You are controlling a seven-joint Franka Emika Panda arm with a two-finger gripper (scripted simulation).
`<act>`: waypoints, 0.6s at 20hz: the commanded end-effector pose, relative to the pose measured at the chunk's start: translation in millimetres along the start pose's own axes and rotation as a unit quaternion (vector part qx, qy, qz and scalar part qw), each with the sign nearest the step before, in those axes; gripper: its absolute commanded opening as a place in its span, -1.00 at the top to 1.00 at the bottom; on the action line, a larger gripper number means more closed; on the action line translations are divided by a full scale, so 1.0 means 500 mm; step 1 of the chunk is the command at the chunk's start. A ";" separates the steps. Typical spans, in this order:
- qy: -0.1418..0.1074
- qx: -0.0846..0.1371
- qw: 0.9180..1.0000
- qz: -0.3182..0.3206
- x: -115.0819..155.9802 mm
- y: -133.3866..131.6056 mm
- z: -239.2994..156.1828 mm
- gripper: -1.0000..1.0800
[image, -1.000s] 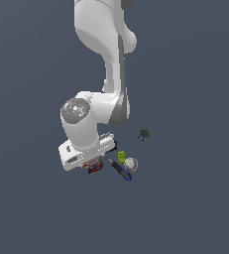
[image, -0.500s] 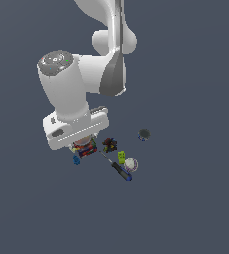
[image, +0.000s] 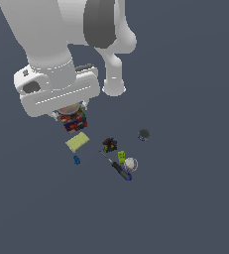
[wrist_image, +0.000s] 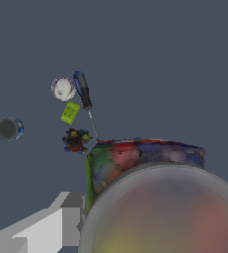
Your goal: Pick up a designated object from a clutter of objects.
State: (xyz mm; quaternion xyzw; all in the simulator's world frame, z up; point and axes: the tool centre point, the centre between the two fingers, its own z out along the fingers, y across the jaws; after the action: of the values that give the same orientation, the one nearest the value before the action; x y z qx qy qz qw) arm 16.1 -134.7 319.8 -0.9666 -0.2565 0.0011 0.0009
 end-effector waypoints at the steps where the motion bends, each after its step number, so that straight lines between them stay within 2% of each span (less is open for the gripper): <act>1: 0.001 -0.001 1.000 0.000 -0.018 0.002 -0.056 1.00; 6: 0.001 -0.001 1.000 0.000 -0.046 0.007 -0.140 1.00; 12: 0.001 -0.001 1.000 0.000 -0.065 0.012 -0.203 1.00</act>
State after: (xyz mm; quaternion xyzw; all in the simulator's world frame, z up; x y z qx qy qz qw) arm -7.4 -154.8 412.9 -0.9666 -0.2564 0.0009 0.0008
